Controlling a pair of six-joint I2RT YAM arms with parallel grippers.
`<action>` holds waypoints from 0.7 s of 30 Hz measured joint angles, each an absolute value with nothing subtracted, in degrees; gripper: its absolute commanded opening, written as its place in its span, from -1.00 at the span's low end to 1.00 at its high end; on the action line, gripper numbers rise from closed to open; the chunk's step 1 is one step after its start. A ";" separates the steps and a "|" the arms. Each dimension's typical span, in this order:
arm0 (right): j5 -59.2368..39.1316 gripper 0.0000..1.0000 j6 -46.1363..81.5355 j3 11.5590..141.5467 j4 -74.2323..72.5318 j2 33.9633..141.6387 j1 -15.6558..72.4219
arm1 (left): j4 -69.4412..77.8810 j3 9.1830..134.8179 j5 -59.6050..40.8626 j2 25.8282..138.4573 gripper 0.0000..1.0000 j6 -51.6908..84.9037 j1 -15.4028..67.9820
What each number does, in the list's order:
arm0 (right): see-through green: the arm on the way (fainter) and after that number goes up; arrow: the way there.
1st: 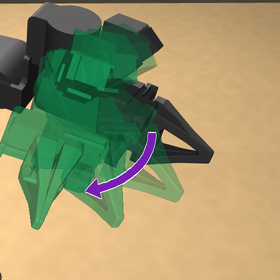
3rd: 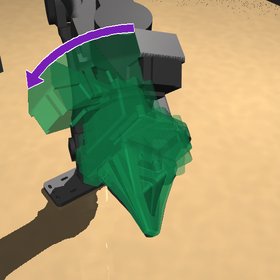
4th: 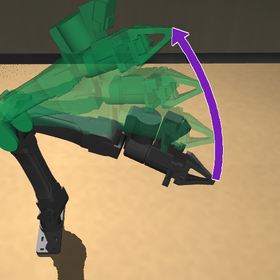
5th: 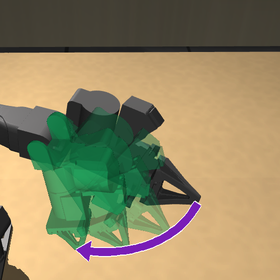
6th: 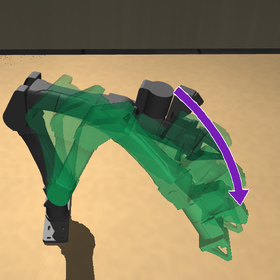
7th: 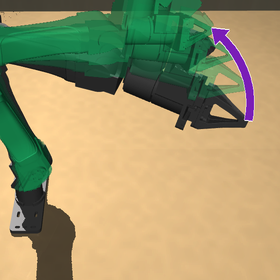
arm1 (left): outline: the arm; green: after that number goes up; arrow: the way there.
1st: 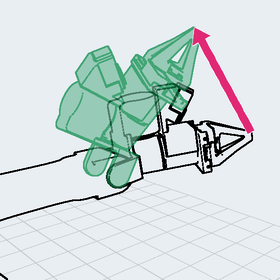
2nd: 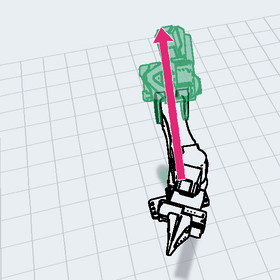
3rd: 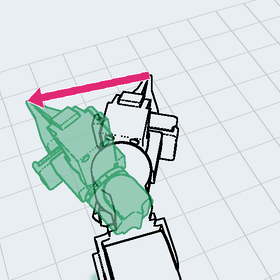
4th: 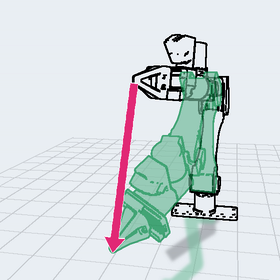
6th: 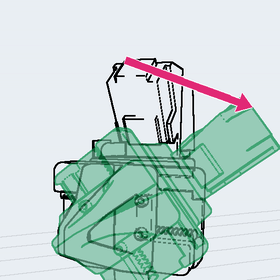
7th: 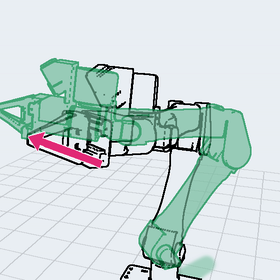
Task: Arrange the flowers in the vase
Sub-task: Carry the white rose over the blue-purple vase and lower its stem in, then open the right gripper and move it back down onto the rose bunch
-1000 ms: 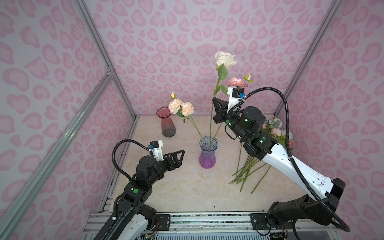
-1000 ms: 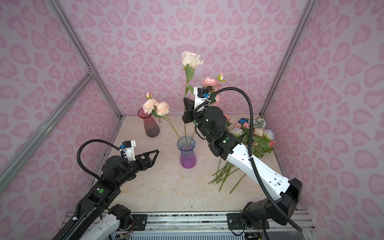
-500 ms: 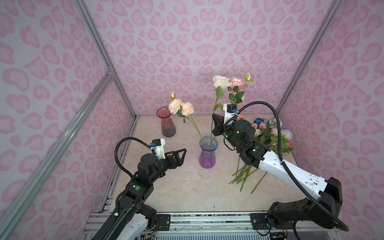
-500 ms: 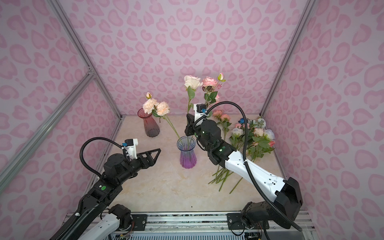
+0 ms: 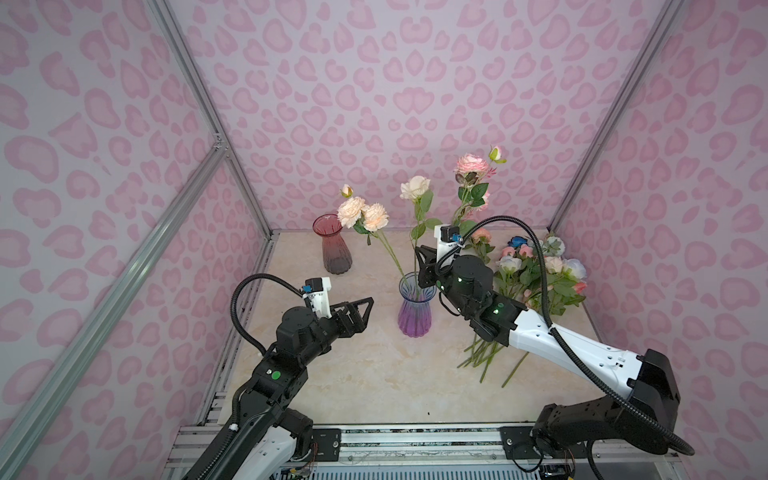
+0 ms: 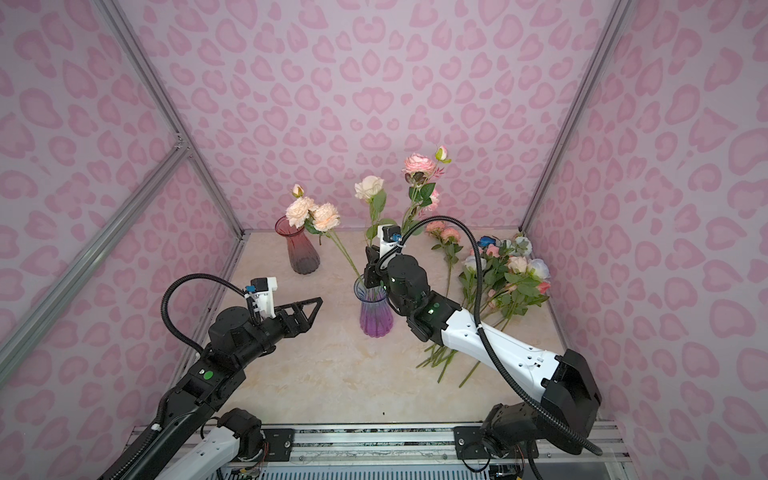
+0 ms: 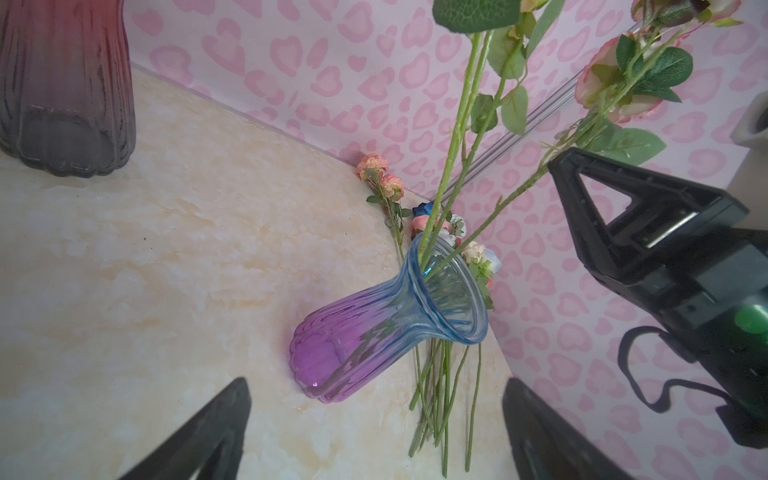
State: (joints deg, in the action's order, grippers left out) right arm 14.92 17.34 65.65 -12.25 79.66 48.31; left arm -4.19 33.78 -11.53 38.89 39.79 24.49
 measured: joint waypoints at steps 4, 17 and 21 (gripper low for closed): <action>17.10 -0.62 15.90 65.49 -11.66 76.34 50.35 | -4.19 33.78 -11.53 38.61 0.91 39.40 24.49; 27.49 -0.63 12.21 59.42 -2.59 58.08 49.28 | -4.08 34.20 -10.33 40.75 0.91 38.98 24.49; 28.49 -0.52 15.42 53.17 3.09 55.37 34.41 | -2.83 34.04 -10.00 43.48 0.91 40.12 24.49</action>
